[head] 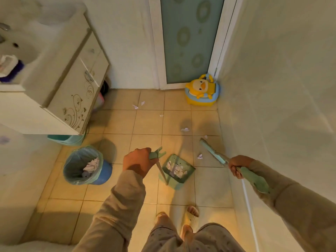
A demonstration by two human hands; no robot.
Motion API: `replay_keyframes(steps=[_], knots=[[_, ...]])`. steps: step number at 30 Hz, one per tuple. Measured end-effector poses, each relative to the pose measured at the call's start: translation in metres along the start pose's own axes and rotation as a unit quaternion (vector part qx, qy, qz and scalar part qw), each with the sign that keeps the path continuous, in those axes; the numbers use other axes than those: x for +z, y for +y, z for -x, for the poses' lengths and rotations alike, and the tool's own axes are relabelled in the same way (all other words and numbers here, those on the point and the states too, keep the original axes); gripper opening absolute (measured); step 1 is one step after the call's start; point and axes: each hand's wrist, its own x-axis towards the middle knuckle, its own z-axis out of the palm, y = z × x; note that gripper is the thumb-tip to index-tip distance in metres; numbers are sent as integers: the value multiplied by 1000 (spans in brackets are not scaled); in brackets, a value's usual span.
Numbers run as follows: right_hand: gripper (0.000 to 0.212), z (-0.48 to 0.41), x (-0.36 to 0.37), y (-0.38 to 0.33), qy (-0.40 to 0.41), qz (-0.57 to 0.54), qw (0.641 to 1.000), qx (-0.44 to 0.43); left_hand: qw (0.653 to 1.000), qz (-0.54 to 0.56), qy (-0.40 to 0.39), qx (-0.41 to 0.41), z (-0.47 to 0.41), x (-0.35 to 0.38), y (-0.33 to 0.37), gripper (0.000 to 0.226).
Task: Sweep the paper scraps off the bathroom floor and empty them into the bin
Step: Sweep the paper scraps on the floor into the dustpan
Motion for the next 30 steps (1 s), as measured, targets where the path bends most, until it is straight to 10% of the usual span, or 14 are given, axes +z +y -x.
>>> replay_keyframes(steps=[16, 30], knots=[[15, 18, 75, 11, -29, -97, 995, 20, 993, -29, -8, 115, -87, -23, 2, 33], [59, -2, 22, -38, -100, 56, 986, 125, 992, -28, -7, 120, -94, -27, 0, 37]])
